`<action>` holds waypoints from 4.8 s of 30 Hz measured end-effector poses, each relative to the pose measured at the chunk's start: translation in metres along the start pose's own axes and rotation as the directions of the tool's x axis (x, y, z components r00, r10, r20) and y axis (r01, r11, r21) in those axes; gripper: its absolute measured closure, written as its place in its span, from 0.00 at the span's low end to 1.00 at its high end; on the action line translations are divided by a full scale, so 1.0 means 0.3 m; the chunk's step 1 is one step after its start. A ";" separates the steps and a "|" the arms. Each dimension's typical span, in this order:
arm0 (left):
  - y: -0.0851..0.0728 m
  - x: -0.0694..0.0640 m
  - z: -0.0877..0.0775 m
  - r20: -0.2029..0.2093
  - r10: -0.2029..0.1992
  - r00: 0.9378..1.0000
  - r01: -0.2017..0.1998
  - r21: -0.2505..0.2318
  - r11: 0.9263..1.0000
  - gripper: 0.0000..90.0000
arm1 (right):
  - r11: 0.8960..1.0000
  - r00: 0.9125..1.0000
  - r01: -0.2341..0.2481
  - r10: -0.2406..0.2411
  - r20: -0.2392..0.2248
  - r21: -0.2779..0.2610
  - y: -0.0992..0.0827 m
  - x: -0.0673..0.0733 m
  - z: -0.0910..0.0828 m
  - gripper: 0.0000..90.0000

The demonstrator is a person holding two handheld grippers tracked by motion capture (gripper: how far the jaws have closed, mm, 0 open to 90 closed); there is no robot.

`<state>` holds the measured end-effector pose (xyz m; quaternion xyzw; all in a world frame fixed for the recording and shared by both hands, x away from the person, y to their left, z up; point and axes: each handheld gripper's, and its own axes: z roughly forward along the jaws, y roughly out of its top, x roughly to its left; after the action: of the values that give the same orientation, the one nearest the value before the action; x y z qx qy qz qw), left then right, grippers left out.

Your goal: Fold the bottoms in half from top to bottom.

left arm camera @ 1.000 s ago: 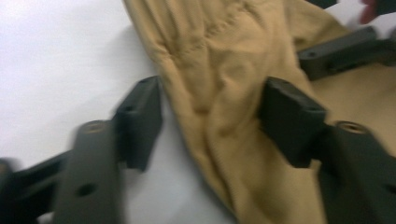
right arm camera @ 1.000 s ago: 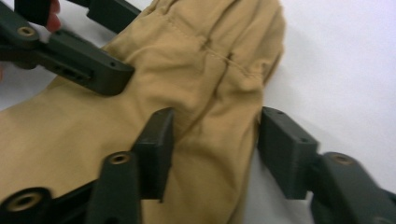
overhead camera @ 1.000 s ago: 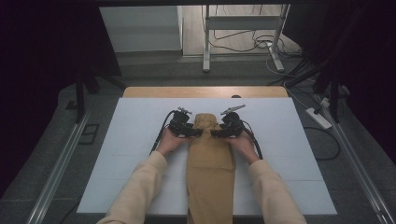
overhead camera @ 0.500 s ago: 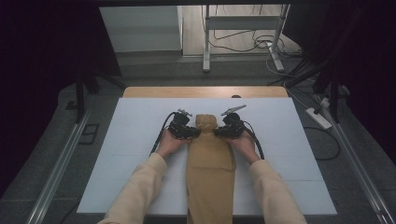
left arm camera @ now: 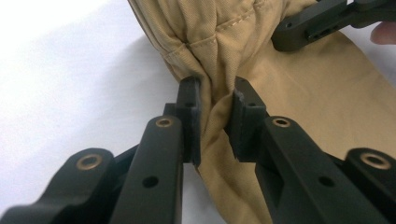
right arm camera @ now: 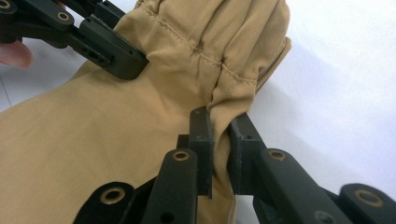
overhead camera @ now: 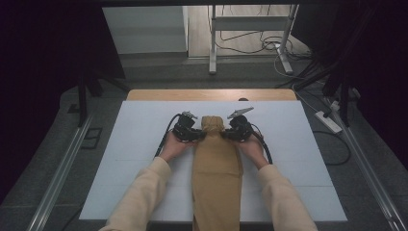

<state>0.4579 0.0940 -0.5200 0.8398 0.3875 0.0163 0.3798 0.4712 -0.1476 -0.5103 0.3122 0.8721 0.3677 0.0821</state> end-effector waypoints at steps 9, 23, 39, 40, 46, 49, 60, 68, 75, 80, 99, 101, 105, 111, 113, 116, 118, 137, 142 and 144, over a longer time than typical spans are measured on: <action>0.024 -0.007 -0.031 -0.008 0.031 0.999 -0.031 -0.006 1.000 0.85 | 1.000 1.000 0.020 -0.020 0.004 -0.015 0.026 0.003 -0.024 0.91; 0.052 -0.010 -0.068 -0.009 0.067 0.998 -0.067 -0.016 0.998 0.85 | 0.998 0.998 0.069 -0.069 -0.006 -0.013 0.060 0.000 -0.053 0.92; 0.089 -0.010 -0.117 -0.020 0.079 0.997 -0.080 -0.057 0.995 0.93 | 0.995 0.996 0.086 -0.085 0.018 -0.049 0.109 -0.001 -0.093 0.92; 0.087 -0.007 -0.111 -0.014 0.074 0.997 -0.074 -0.054 0.996 0.93 | 0.995 0.996 0.091 -0.091 0.016 -0.046 0.109 0.000 -0.091 0.93; 0.084 -0.001 -0.098 -0.003 0.074 0.997 -0.074 -0.041 0.996 0.96 | 0.995 0.996 0.093 -0.093 0.007 -0.041 0.100 0.001 -0.081 0.93; 0.086 -0.005 -0.104 -0.010 0.083 0.997 -0.083 -0.049 0.995 0.96 | 0.994 0.995 0.098 -0.098 0.008 -0.046 0.102 0.001 -0.083 0.93; 0.168 -0.012 -0.198 -0.052 0.124 0.991 -0.128 -0.102 0.986 0.96 | 0.985 0.992 0.124 -0.118 0.051 -0.118 0.186 0.003 -0.143 0.93; 0.148 -0.007 -0.177 -0.042 0.124 0.991 -0.127 -0.090 0.988 0.96 | 0.987 0.993 0.116 -0.111 0.046 -0.113 0.172 -0.001 -0.129 0.93; 0.147 -0.009 -0.173 -0.040 0.129 0.991 -0.133 -0.095 0.987 0.96 | 0.988 0.994 0.109 -0.105 0.040 -0.109 0.161 -0.007 -0.126 0.93; 0.158 -0.006 -0.181 -0.041 0.129 0.991 -0.132 -0.103 0.986 0.96 | 0.986 0.992 0.120 -0.115 0.048 -0.113 0.170 -0.010 -0.129 0.93; 0.230 -0.013 -0.245 -0.081 0.176 0.981 -0.186 -0.136 0.973 0.96 | 0.973 0.984 0.157 -0.140 0.106 -0.171 0.248 -0.014 -0.177 0.93; 0.227 -0.014 -0.241 -0.078 0.177 0.981 -0.187 -0.138 0.973 0.96 | 0.974 0.985 0.154 -0.138 0.104 -0.168 0.240 -0.016 -0.176 0.93; 0.219 -0.013 -0.235 -0.069 0.178 0.982 -0.186 -0.135 0.973 0.96 | 0.975 0.986 0.148 -0.132 0.099 -0.166 0.230 -0.017 -0.173 0.93; 0.203 -0.012 -0.228 -0.061 0.173 0.983 -0.180 -0.133 0.975 0.96 | 0.976 0.988 0.144 -0.131 0.088 -0.165 0.215 -0.016 -0.163 0.93; 0.199 -0.013 -0.229 -0.058 0.173 0.983 -0.179 -0.134 0.975 0.96 | 0.976 0.988 0.143 -0.130 0.083 -0.165 0.212 -0.014 -0.162 0.93; 0.193 -0.017 -0.231 -0.055 0.174 0.983 -0.180 -0.137 0.974 0.96 | 0.976 0.988 0.145 -0.133 0.080 -0.163 0.211 -0.011 -0.164 0.93; 0.190 -0.018 -0.233 -0.053 0.175 0.983 -0.181 -0.138 0.974 0.96 | 0.976 0.988 0.144 -0.132 0.077 -0.162 0.210 -0.007 -0.166 0.93; 0.159 -0.036 -0.232 -0.038 0.181 0.983 -0.185 -0.127 0.975 0.96 | 0.978 0.989 0.144 -0.139 0.046 -0.151 0.185 0.010 -0.177 0.93; 0.148 -0.043 -0.229 -0.029 0.189 0.982 -0.191 -0.121 0.974 0.96 | 0.980 0.990 0.141 -0.139 0.026 -0.141 0.173 0.010 -0.177 0.93; 0.142 -0.047 -0.231 -0.025 0.192 0.981 -0.194 -0.123 0.973 0.96 | 0.980 0.990 0.140 -0.139 0.018 -0.140 0.167 0.011 -0.179 0.93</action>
<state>0.4531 0.1104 -0.4392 0.8479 0.3048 0.0826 0.4259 0.4729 -0.1506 -0.4368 0.2452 0.8634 0.4205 0.1330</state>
